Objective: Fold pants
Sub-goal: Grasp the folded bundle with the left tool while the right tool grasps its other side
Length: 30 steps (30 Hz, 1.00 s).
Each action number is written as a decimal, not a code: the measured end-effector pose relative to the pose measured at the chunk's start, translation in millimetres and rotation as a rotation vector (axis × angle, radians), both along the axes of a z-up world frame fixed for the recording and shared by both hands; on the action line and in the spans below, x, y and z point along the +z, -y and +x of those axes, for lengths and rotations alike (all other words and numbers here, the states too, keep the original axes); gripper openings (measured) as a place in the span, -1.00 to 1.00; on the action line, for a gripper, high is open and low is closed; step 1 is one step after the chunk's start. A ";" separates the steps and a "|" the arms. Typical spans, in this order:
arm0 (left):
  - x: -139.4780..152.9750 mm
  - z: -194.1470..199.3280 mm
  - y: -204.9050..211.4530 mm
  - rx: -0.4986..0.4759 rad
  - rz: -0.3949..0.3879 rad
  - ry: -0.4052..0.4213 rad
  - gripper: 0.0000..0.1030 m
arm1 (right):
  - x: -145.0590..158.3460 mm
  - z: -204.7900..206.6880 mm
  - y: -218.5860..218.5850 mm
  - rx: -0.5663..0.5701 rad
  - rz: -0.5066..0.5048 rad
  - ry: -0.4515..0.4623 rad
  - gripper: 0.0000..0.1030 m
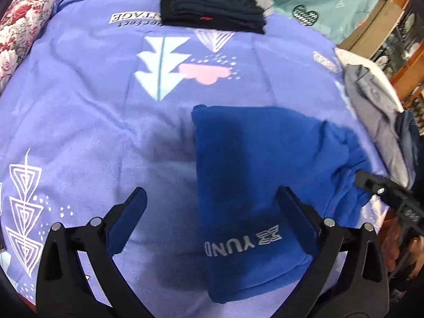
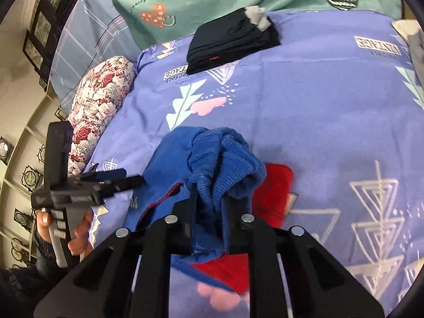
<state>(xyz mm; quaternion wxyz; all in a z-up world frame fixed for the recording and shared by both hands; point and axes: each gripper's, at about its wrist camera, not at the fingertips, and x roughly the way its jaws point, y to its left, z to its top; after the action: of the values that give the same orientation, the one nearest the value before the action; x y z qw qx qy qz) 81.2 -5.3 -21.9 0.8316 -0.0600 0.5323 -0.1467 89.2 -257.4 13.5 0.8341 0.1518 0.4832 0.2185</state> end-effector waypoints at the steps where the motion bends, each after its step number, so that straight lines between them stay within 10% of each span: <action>1: -1.3 0.1 2.6 -0.007 0.000 -0.005 0.95 | -7.7 -2.4 6.9 -0.019 -0.008 -0.028 -0.70; 3: -17.5 5.4 12.9 -0.017 0.037 -0.040 0.95 | -31.3 -1.1 13.6 -0.030 -0.023 -0.103 -0.63; 6: -48.3 12.7 25.7 -0.028 0.101 -0.095 0.96 | -67.5 6.8 28.4 -0.119 -0.018 -0.199 0.18; 11: -36.1 15.2 21.3 -0.035 0.071 -0.121 0.95 | -34.0 2.9 29.0 -0.101 -0.084 -0.112 0.19; 14: -10.2 18.4 12.4 -0.019 0.004 -0.071 0.95 | -1.9 3.0 27.0 -0.105 -0.143 0.025 -0.27; 15: -5.5 21.5 10.4 -0.004 0.001 -0.051 0.95 | 2.6 7.8 22.8 -0.095 -0.119 0.046 -0.81; 16: 1.1 28.1 10.3 0.020 0.011 -0.027 0.95 | 1.1 16.7 16.1 -0.073 -0.092 0.041 -0.92; 22: -25.6 67.3 20.3 0.060 0.061 -0.079 0.96 | -23.8 57.5 -43.2 0.075 -0.026 -0.032 -0.92; 24: -44.9 78.7 15.4 0.082 0.098 -0.119 0.96 | -44.4 68.9 -38.4 0.025 -0.132 -0.088 -1.00; 30: -45.1 75.0 12.6 0.083 0.073 -0.145 0.96 | -51.1 56.1 -6.8 0.013 -0.018 -0.113 -1.00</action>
<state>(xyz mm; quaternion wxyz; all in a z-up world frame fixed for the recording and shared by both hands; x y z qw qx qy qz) 156.1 -17.9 -67.0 0.7979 -0.0621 0.5931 -0.0877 145.2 -250.6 -37.7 0.8054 0.1531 0.5324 0.2107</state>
